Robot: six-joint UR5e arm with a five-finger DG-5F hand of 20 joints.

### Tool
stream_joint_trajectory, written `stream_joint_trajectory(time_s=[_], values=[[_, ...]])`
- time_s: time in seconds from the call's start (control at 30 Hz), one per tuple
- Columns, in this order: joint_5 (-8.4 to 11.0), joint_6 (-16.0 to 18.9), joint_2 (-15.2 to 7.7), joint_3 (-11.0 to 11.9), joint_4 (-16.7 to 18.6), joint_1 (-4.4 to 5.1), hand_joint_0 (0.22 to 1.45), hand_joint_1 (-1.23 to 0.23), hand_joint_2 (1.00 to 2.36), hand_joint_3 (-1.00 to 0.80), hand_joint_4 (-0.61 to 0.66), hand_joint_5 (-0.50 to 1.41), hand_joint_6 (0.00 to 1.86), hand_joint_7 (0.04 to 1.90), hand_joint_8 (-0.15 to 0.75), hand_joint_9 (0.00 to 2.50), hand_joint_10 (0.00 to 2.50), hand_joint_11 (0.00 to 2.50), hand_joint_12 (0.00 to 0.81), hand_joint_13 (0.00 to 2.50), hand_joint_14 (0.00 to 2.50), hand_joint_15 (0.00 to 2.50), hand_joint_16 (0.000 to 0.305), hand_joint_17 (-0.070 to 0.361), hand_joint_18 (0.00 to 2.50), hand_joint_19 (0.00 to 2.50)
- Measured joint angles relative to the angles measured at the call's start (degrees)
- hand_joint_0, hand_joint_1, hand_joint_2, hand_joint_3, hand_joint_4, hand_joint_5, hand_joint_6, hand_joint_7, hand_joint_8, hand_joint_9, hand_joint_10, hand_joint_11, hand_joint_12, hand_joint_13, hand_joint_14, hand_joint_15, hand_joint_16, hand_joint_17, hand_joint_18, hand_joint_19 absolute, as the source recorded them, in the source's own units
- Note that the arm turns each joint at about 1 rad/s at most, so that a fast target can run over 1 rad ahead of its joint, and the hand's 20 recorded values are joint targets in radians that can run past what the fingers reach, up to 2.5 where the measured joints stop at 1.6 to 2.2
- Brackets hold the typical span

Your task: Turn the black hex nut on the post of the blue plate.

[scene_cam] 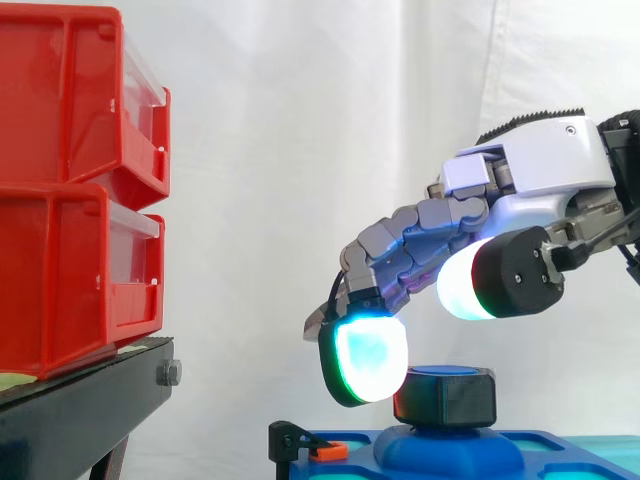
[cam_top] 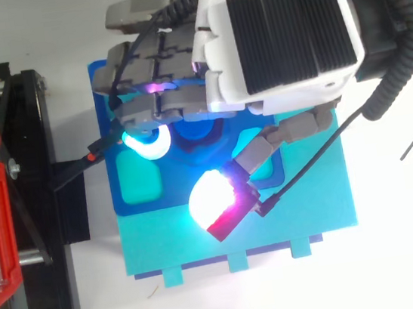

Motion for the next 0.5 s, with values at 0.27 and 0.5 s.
stream_joint_trajectory(time_s=[0.27,0.5], values=[[-2.43,-0.05,0.00,0.00,-0.05,-1.23,0.48,-0.34,1.00,-0.50,0.21,-0.18,0.56,1.15,0.275,0.41,0.00,0.08,0.372,0.41,0.00,0.10,0.056,0.126,0.26,0.14],[-5.14,-0.50,0.00,0.01,-0.05,-3.03,0.48,-0.34,1.00,-0.50,0.20,-0.18,0.56,1.15,0.274,0.41,0.00,0.08,0.371,0.41,0.00,0.10,0.056,0.126,0.25,0.15]])
